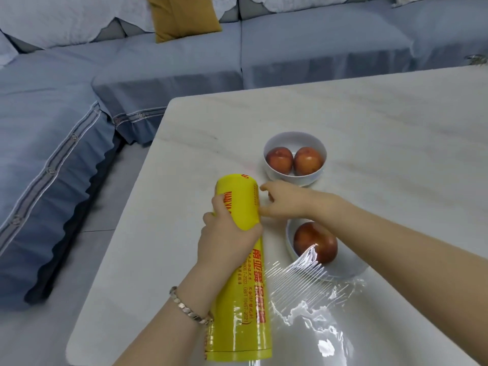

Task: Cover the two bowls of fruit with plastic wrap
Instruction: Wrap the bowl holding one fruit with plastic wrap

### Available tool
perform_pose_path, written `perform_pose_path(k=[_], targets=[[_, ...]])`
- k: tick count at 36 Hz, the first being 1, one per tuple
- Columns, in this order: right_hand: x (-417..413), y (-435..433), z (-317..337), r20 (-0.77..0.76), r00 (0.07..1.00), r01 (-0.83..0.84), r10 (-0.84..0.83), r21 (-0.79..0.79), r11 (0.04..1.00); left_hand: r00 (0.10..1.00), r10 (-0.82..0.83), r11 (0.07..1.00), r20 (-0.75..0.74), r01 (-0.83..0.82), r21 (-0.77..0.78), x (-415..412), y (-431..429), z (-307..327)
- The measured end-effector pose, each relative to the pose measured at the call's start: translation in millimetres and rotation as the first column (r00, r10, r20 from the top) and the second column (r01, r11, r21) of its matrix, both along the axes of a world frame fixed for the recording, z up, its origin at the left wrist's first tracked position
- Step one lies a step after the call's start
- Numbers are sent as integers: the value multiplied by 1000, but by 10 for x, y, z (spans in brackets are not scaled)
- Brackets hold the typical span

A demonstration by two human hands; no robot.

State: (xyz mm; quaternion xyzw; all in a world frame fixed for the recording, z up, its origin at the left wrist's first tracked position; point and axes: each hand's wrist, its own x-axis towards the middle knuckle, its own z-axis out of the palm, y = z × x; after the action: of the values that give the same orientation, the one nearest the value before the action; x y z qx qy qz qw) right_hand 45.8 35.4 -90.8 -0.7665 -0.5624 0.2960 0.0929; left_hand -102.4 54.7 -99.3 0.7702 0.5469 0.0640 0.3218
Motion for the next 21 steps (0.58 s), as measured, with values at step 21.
perform_pose_path(k=[21], targets=[[17, 87, -323, 45, 970, 224, -238, 208, 952, 999, 15, 999, 35, -14, -39, -83, 86, -45]])
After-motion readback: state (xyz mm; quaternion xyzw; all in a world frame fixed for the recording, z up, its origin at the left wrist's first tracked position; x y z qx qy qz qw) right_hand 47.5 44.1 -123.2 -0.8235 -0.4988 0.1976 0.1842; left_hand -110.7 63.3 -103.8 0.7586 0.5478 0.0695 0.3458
